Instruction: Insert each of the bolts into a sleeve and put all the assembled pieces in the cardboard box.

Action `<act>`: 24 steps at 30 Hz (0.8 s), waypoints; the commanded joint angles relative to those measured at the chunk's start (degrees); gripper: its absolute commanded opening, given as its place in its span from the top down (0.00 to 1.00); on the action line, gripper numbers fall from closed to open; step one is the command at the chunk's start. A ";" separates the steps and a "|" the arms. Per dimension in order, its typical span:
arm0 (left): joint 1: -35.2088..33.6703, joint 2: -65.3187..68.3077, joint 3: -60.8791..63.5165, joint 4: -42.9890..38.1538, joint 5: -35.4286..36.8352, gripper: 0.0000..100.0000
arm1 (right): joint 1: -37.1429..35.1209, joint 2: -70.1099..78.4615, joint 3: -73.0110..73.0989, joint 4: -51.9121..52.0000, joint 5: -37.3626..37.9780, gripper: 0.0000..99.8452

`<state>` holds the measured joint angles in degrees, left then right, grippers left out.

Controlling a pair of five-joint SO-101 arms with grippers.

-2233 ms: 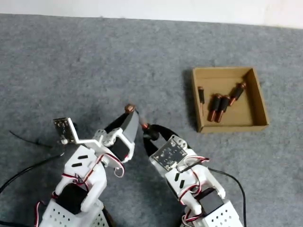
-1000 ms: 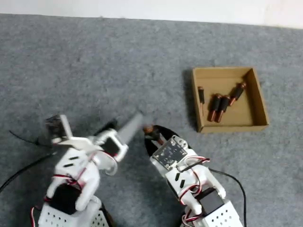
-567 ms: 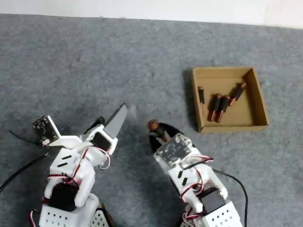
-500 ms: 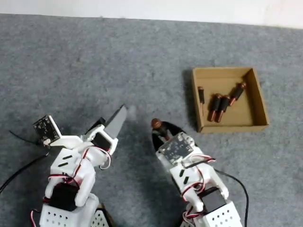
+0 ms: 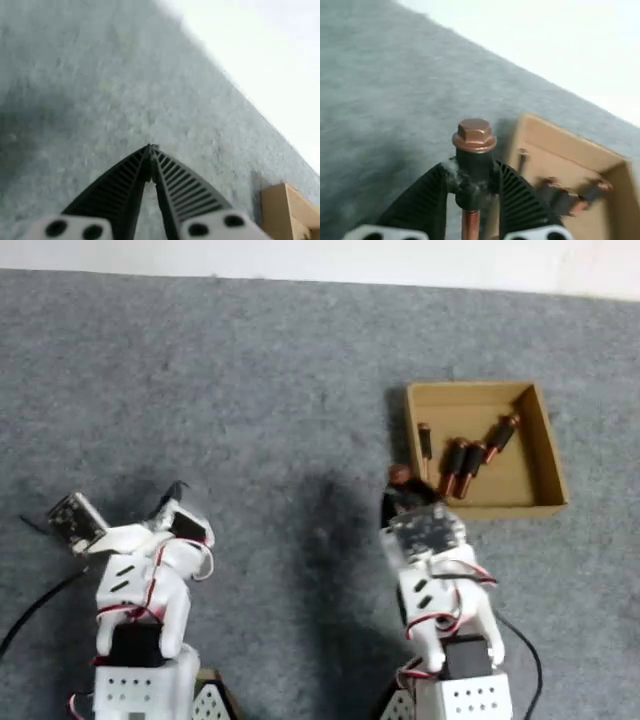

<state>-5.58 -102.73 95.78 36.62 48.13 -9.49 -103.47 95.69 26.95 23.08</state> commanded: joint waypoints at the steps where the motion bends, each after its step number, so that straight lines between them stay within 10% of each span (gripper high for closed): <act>1: -1.71 -0.31 1.45 -5.54 -1.14 0.99 | 4.53 0.22 3.12 -6.11 -0.09 0.99; 24: -1.98 -0.22 1.45 -1.49 -1.49 0.99 | 18.77 92.88 -70.73 -2.15 -14.51 1.00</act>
<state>-6.73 -102.64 96.04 34.95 47.25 7.74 -17.49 34.42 23.25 9.54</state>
